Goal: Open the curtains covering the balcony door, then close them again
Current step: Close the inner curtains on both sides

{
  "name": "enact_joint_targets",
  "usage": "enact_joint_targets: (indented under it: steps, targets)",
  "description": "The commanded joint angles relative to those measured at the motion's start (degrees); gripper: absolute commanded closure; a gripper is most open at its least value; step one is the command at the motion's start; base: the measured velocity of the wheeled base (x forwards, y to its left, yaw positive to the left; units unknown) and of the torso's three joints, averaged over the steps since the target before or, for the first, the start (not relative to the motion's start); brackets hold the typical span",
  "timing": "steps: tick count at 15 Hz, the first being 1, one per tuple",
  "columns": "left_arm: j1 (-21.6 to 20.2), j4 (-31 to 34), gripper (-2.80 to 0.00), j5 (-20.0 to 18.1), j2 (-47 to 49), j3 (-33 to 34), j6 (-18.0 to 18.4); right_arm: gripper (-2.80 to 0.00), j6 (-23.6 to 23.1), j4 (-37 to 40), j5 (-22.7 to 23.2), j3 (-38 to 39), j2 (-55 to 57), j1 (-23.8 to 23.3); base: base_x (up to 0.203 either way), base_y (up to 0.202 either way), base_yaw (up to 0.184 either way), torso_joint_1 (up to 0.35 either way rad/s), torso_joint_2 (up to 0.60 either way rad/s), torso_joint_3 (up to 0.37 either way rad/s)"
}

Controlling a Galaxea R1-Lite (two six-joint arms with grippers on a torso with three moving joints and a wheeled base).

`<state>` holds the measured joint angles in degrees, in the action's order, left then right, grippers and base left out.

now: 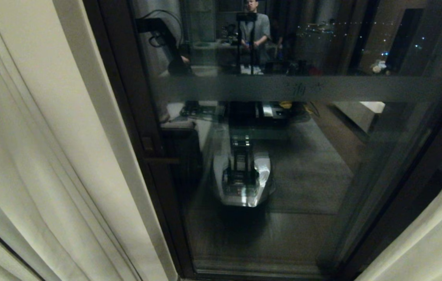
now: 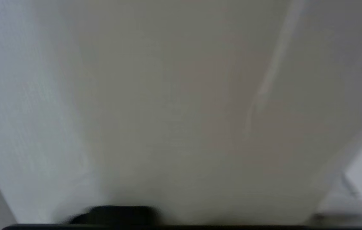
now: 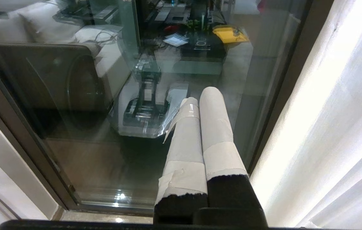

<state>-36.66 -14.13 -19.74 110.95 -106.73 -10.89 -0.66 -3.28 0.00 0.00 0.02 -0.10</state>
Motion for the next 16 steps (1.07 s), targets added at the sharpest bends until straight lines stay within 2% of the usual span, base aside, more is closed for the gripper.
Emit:
enact_joint_targets:
  steps: [1,4,6,9,11,16]
  targets:
    - [0.0,-0.2,0.0,-0.1,-0.7,0.2,-0.1,0.0,0.0,-0.1,0.0,0.0,0.0,0.0,0.0,0.0,0.0,0.0,0.0,0.0]
    - [0.1,-0.2,0.0,-0.1,-2.4,1.7,-0.1,0.0,0.0,-0.1,0.0,0.0,0.0,0.0,0.0,0.0,0.0,0.0,0.0,0.0]
    - [0.6,-0.3,0.0,-0.6,-4.8,5.3,-0.7,0.0,0.0,-0.1,0.0,0.0,0.0,0.0,0.0,0.0,0.0,0.0,0.0,0.0]
    - [1.7,-1.4,0.0,-4.3,-8.1,9.6,-1.9,0.0,0.0,-0.1,0.0,0.0,0.0,0.0,0.0,0.0,0.0,0.0,0.0,0.0]
    - [2.5,-2.8,0.0,-4.4,-9.2,10.8,-3.4,0.0,0.0,-0.1,0.0,0.0,0.0,0.0,0.0,0.0,0.0,0.0,0.0,0.0]
    - [4.9,-3.2,0.0,-4.7,-12.8,14.2,-3.5,0.0,0.0,-0.1,0.0,0.0,0.0,0.0,0.0,0.0,0.0,0.0,0.0,0.0]
